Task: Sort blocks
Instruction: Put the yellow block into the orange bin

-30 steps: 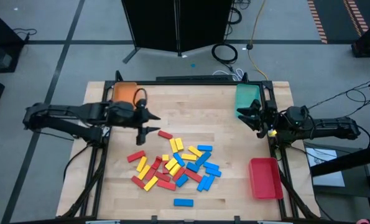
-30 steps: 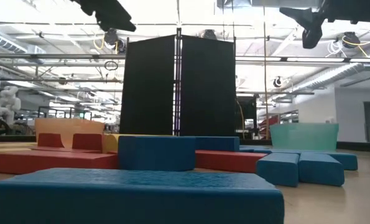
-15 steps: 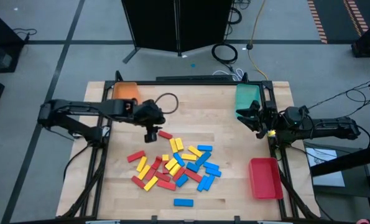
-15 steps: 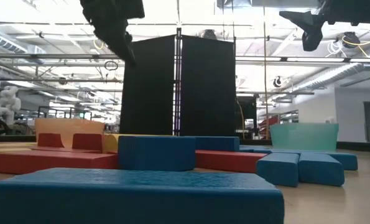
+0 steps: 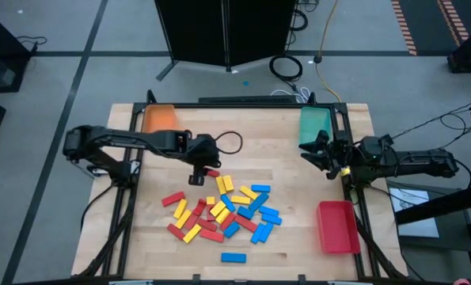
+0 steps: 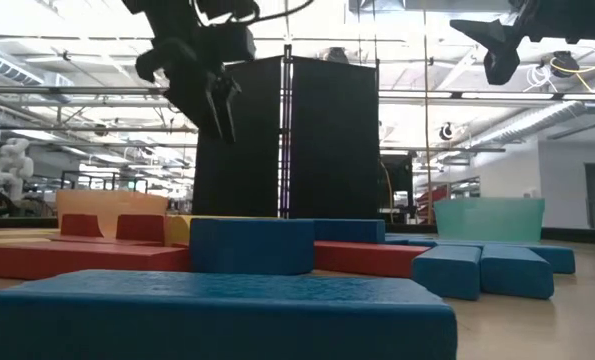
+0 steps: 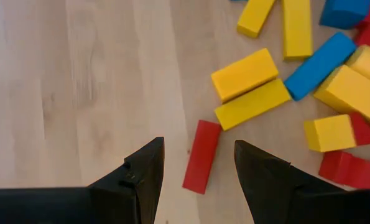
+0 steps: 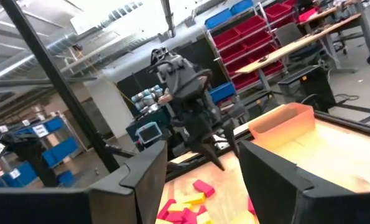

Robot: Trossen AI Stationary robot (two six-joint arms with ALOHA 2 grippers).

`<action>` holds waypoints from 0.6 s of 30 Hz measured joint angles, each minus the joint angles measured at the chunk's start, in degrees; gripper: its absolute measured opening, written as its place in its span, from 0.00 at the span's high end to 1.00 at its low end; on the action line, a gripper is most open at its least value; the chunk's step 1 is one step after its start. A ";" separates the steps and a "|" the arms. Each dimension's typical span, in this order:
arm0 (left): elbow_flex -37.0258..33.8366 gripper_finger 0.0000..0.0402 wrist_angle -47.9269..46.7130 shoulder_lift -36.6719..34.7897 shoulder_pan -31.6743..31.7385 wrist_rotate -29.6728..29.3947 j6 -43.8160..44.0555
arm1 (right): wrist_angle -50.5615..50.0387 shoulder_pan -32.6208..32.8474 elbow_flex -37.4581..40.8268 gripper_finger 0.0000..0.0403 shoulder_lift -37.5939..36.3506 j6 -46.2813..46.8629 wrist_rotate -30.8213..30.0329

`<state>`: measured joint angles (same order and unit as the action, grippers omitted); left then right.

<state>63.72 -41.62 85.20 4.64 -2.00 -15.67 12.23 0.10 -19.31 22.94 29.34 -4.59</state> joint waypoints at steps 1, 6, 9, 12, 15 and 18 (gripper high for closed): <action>0.00 0.52 0.26 0.53 0.02 -0.13 0.24 | -0.07 0.00 0.00 0.52 -0.02 0.00 0.12; -0.07 0.52 2.22 1.86 -0.56 0.86 2.47 | -0.59 0.00 0.00 0.52 0.00 0.72 0.56; -0.07 0.52 6.84 1.84 -2.50 0.67 -1.48 | -0.61 0.00 0.00 0.52 -0.02 0.26 1.57; -0.07 0.52 8.40 1.84 -5.03 0.44 -11.02 | -0.61 0.00 0.00 0.52 0.00 0.37 1.94; -0.04 0.52 9.03 2.93 -6.83 0.44 -17.92 | -0.62 0.00 0.00 0.52 -0.02 0.42 1.94; -0.08 0.52 10.45 4.01 -7.58 0.33 -19.61 | -0.75 0.00 0.00 0.52 -0.02 0.44 1.94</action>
<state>63.64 -31.17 89.21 -2.93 -1.66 -35.28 11.48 0.10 -19.31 22.92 29.78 -2.66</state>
